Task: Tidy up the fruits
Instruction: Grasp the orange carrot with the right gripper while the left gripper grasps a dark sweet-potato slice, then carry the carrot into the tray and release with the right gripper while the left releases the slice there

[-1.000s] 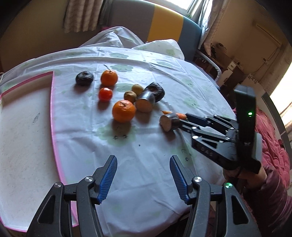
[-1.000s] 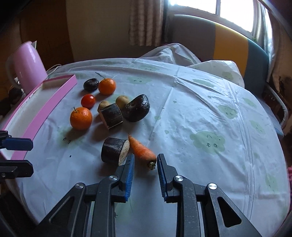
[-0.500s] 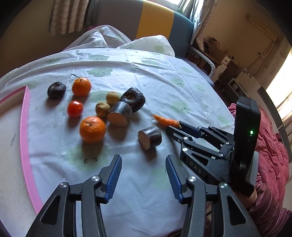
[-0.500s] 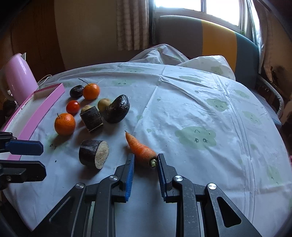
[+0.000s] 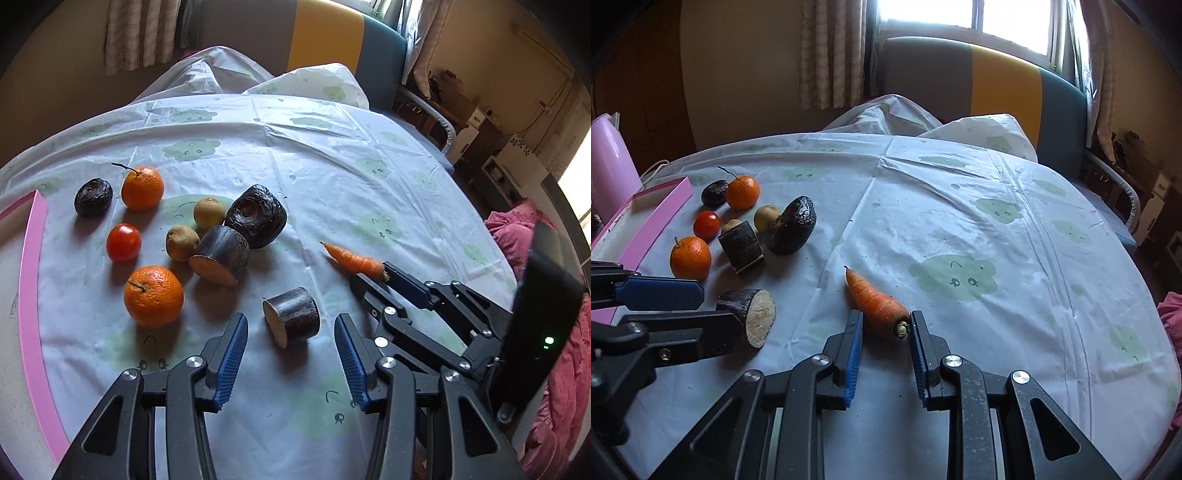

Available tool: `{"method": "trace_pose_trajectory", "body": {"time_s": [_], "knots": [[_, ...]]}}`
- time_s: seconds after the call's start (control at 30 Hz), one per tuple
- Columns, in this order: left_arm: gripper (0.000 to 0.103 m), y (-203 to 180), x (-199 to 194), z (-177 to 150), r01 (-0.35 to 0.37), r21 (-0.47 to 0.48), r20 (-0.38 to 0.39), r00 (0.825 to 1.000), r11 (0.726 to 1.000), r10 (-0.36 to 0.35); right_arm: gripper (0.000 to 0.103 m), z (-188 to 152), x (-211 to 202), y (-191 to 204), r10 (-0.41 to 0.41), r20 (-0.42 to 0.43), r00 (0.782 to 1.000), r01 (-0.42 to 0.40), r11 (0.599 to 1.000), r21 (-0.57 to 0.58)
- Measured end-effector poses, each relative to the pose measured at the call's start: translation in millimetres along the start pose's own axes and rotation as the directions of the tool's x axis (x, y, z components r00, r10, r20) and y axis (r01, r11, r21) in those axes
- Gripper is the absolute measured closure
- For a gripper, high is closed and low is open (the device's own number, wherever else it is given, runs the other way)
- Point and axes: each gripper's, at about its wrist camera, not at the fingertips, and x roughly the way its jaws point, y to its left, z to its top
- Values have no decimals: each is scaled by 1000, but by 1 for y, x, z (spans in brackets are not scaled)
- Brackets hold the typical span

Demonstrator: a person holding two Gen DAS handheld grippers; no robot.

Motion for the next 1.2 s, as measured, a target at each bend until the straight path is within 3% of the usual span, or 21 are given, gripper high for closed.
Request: {"method": "trace_pose_trajectory", "body": {"time_s": [0.17,0.57,0.77,0.9,1.0,1.2], "knots": [[75,1,13,0,-11,-11,-11,1000,1000,11,77,-1,1,-1,12,3,1000,-12,1000,12],[75,18,-11,-16,5,-12,9,1000,1000,-5,77,-1,2,-1,12,4,1000,-12,1000,11],[75,38,-50,-24,-20,-21,81,996,1000,22,78,2,-2,-4,29,-18,999,-29,999,37],[75,70,-79,-29,-54,-88,135,989,995,65,78,2,-17,-4,45,-5,999,-45,997,63],[75,101,-93,-38,-115,-151,144,980,982,136,78,4,-29,1,68,11,998,-69,995,71],[75,167,-109,-69,-237,-313,116,952,920,284,78,14,-43,38,193,15,981,-193,980,37]]}}
